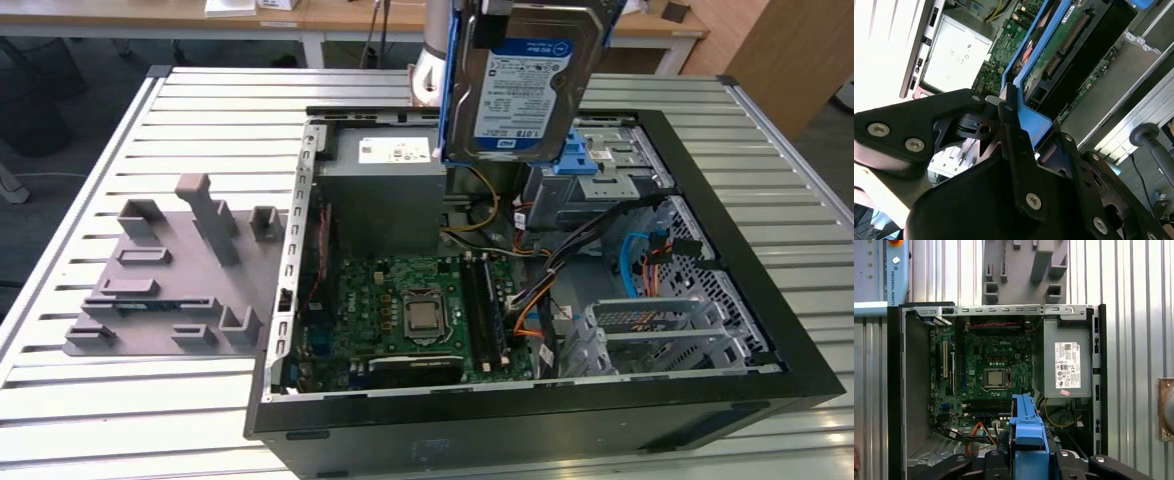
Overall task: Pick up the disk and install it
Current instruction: 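Insert the disk into the insertion slot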
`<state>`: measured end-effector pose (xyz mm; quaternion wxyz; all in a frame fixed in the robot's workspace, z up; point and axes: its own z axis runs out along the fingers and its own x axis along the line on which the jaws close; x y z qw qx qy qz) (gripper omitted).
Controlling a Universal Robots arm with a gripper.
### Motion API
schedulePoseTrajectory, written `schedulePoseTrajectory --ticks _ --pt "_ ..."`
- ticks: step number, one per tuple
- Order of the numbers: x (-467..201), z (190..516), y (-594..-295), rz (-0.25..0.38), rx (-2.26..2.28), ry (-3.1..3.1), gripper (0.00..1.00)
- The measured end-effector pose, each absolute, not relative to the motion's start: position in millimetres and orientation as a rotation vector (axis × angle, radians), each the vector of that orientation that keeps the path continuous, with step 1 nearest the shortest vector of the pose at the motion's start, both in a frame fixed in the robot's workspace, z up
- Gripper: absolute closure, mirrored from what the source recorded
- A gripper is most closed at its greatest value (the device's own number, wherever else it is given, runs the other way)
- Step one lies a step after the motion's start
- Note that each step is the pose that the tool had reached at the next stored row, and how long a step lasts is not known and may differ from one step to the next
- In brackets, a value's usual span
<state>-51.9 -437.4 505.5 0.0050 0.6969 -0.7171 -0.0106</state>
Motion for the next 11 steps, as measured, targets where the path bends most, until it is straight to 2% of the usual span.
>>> schedulePoseTrajectory --ticks 11 --pt "-51.8 505.5 -443.5 -0.033 2.183 -2.246 0.64"
